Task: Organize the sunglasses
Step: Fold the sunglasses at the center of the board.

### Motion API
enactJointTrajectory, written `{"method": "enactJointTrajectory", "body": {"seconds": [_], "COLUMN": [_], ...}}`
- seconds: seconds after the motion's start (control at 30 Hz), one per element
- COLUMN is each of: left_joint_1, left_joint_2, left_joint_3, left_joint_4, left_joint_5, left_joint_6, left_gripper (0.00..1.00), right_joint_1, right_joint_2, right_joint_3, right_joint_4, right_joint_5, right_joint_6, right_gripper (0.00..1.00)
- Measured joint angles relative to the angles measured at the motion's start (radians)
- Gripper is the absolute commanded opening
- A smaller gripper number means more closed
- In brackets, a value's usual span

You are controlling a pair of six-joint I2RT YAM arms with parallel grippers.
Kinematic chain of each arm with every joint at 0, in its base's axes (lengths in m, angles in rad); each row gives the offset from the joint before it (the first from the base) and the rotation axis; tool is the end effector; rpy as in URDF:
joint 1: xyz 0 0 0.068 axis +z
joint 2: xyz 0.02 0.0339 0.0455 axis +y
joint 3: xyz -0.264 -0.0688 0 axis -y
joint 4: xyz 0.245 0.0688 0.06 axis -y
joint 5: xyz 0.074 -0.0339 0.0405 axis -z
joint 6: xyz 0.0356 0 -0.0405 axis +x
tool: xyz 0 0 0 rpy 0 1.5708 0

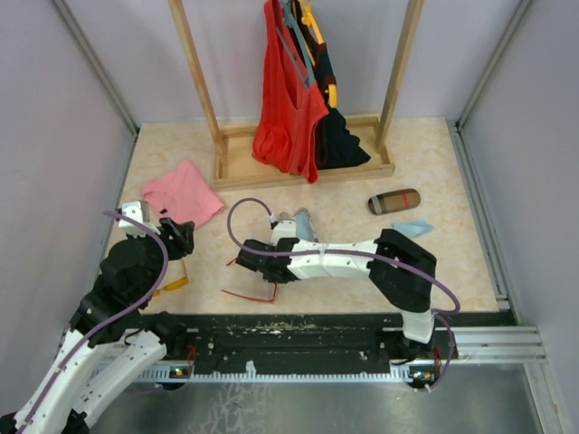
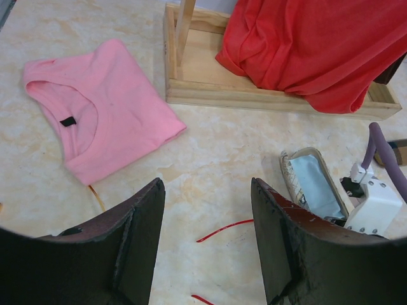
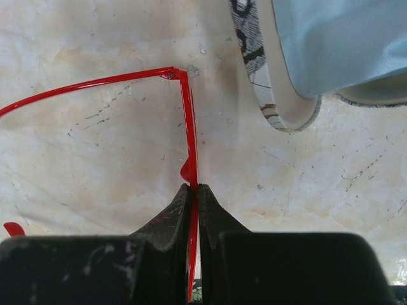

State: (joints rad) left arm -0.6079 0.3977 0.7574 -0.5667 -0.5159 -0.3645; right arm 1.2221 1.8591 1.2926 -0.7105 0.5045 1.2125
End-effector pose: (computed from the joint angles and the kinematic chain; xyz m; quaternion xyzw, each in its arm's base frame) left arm 0.0819 -0.0356 0.3366 -0.0685 0.7647 -0.1097 0.6313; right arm 0.1407 0.3366 0.1851 0.0319 0.9581 0.0475 0.2807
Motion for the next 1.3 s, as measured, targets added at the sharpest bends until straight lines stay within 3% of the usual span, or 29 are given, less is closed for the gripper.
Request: {"method": "enactJointTrajectory", "body": {"seconds": [0.37, 0.63, 0.9, 1.1, 1.3], "left_joint_1": [0.000, 0.000, 0.000, 0.000, 0.000], "left_joint_2": [0.000, 0.000, 0.000, 0.000, 0.000], "left_joint_3": [0.000, 0.000, 0.000, 0.000, 0.000], "left_joint_4": [0.000, 0.000, 0.000, 0.000, 0.000], "left_joint_5": [0.000, 0.000, 0.000, 0.000, 0.000], "left_joint_6": [0.000, 0.000, 0.000, 0.000, 0.000], "left_gripper": [0.63, 0.63, 0.63, 0.63, 0.63], "right_joint_1": [0.000, 0.000, 0.000, 0.000, 0.000], "right_joint_2": [0.105, 0.109, 0.116, 0.116, 0.114], "right_joint_3": [0.153, 0.157, 0.157, 0.164, 0.164], "right_joint_4": [-0.035, -0.068, -0.069, -0.072, -0.071], "right_joint_5": [0.010, 0.009, -0.002, -0.003, 0.006], "right_joint_6": [-0.147, -0.155, -0.155, -0.154, -0.157], "right_gripper": [0.19, 0.21, 0.13, 0.01, 0.00]}}
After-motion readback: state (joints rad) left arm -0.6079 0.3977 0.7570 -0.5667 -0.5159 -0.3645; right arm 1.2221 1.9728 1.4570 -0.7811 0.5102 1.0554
